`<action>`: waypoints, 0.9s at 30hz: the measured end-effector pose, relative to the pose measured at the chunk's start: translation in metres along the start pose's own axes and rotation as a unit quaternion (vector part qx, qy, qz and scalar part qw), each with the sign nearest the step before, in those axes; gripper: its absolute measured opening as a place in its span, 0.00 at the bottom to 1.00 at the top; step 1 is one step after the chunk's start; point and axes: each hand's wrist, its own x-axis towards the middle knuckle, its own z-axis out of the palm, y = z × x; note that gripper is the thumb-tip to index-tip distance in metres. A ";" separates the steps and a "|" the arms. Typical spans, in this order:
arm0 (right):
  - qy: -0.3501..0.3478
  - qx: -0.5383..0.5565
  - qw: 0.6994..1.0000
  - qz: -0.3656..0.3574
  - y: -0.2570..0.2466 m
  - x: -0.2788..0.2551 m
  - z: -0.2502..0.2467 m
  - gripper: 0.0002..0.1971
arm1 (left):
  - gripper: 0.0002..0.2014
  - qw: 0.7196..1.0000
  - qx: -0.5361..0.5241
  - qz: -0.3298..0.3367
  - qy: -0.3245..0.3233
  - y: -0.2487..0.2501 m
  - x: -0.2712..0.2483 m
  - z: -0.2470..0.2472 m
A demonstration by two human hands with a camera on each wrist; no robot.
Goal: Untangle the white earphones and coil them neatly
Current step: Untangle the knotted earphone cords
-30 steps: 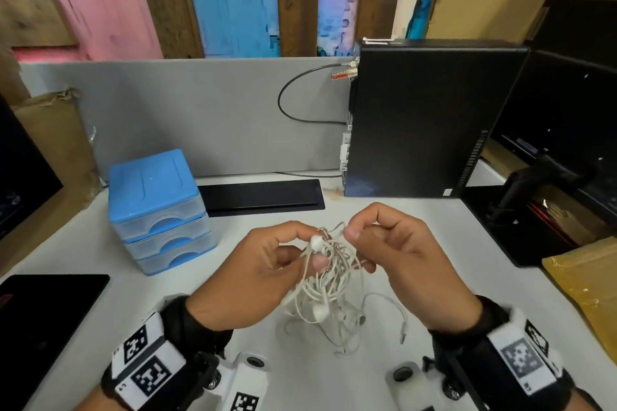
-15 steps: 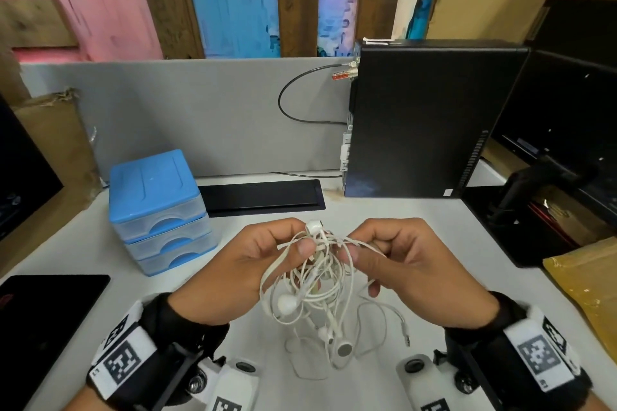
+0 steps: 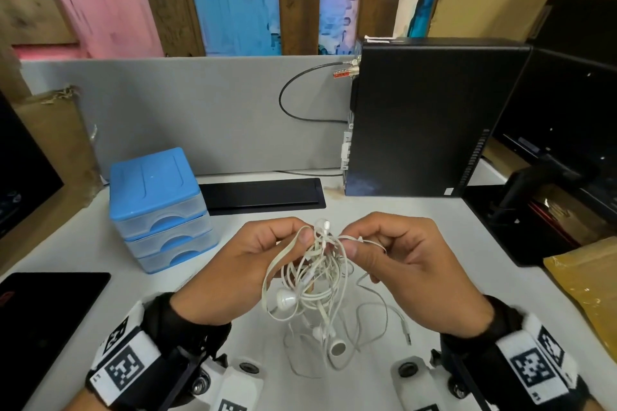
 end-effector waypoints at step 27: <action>-0.011 0.081 0.995 0.049 0.009 0.001 0.000 0.14 | 0.09 0.995 -0.020 0.057 0.076 0.003 -0.002 0.000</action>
